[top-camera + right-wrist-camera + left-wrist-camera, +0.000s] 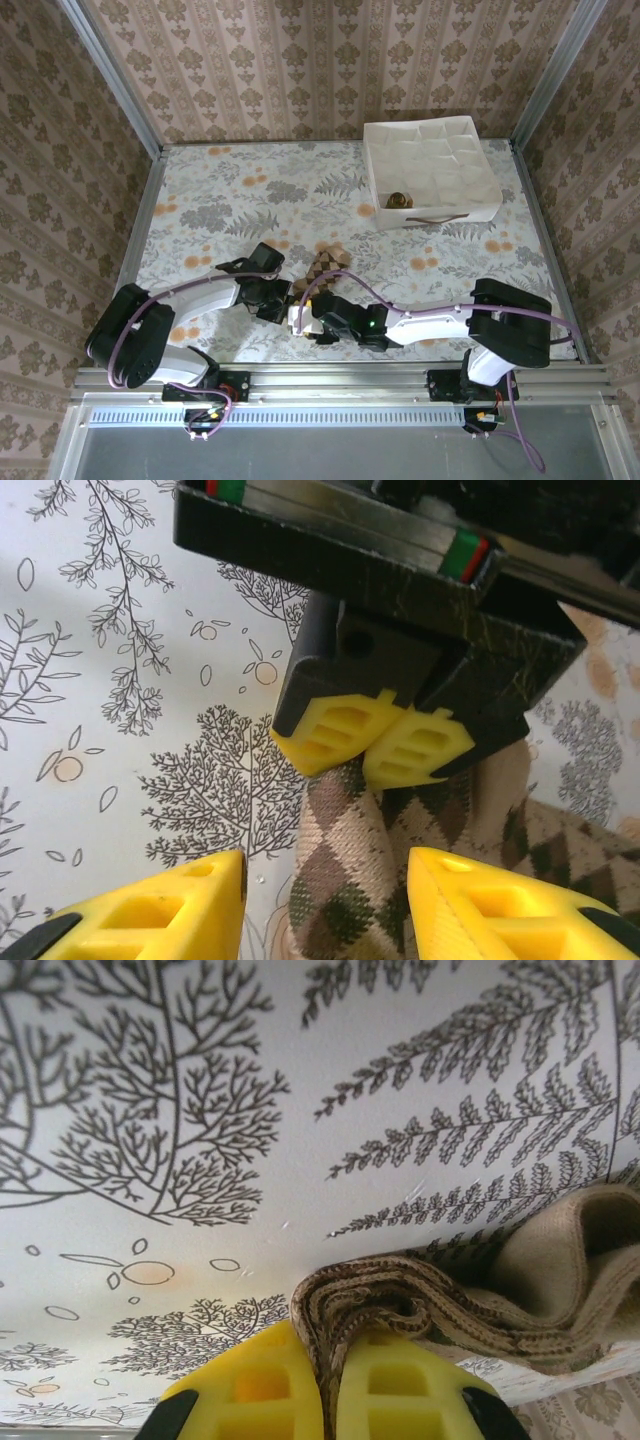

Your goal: Roll the socks

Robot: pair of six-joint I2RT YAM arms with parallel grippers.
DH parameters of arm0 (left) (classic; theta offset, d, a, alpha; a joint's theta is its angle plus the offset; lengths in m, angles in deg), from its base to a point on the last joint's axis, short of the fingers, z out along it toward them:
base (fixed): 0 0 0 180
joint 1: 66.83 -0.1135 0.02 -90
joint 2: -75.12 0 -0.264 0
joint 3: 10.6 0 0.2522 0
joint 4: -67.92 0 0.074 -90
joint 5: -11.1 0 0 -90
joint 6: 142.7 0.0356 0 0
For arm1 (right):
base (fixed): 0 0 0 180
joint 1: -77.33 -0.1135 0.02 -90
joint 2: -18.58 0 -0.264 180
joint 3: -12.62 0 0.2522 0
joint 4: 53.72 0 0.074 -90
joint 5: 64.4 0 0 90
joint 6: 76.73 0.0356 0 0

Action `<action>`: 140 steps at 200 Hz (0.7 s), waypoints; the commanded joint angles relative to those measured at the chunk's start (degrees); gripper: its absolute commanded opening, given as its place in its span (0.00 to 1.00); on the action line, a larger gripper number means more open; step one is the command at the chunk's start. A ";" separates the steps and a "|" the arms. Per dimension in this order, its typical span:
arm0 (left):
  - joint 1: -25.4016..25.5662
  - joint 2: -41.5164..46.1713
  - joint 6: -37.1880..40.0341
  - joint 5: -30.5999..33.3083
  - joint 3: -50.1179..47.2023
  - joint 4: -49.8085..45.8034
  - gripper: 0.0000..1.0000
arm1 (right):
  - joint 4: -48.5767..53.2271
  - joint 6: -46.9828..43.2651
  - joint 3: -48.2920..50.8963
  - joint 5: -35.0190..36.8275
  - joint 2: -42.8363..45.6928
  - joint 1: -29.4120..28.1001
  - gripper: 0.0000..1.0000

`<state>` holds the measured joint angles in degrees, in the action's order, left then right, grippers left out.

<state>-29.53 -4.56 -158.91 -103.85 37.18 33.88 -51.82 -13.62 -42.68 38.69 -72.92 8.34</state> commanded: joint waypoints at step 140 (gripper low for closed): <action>-1.44 -0.99 2.96 3.86 -2.20 -10.01 0.00 | 4.53 0.97 -5.31 8.00 -12.94 2.83 0.02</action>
<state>-30.97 -4.32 -157.27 -103.30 37.36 33.12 -51.42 -15.00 -48.14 44.96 -82.50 9.02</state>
